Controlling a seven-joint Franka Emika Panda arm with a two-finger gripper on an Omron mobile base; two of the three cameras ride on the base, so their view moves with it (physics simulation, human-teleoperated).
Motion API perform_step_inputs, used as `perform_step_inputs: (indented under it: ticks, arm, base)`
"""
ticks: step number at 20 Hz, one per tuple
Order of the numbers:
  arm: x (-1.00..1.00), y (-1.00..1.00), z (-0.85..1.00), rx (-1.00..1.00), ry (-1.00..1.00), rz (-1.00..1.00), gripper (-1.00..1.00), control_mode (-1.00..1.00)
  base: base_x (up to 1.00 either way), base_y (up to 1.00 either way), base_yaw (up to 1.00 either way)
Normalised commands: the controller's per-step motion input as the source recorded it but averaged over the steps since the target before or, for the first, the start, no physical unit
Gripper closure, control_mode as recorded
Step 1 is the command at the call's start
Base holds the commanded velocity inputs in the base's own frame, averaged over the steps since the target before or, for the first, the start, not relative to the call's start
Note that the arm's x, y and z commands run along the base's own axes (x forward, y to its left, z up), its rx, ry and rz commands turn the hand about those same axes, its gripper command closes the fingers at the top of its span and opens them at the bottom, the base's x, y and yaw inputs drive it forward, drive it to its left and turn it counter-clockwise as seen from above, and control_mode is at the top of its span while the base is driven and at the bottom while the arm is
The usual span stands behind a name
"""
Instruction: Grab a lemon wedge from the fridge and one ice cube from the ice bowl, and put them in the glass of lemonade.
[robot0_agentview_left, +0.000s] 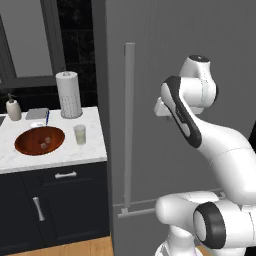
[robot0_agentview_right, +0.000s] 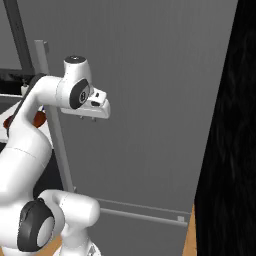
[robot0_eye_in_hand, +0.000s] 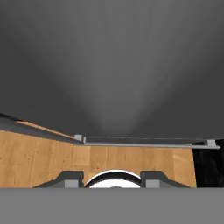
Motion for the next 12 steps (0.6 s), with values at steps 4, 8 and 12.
perform_step_inputs:
  ticks: [4,8,12]
  arm:
    - [-0.29,0.0,-0.05,0.0,0.0,0.0,-1.0,-1.0]
    - [-0.68,-0.05,-0.35,0.07,0.04,-0.02,-1.0,-1.0]
    - [-0.59,-0.01,-0.28,0.03,0.0,-0.01,-1.0,-1.0]
  base:
    - [0.0,0.0,0.0]
    - [0.0,0.0,0.0]
    - [0.0,0.0,0.0]
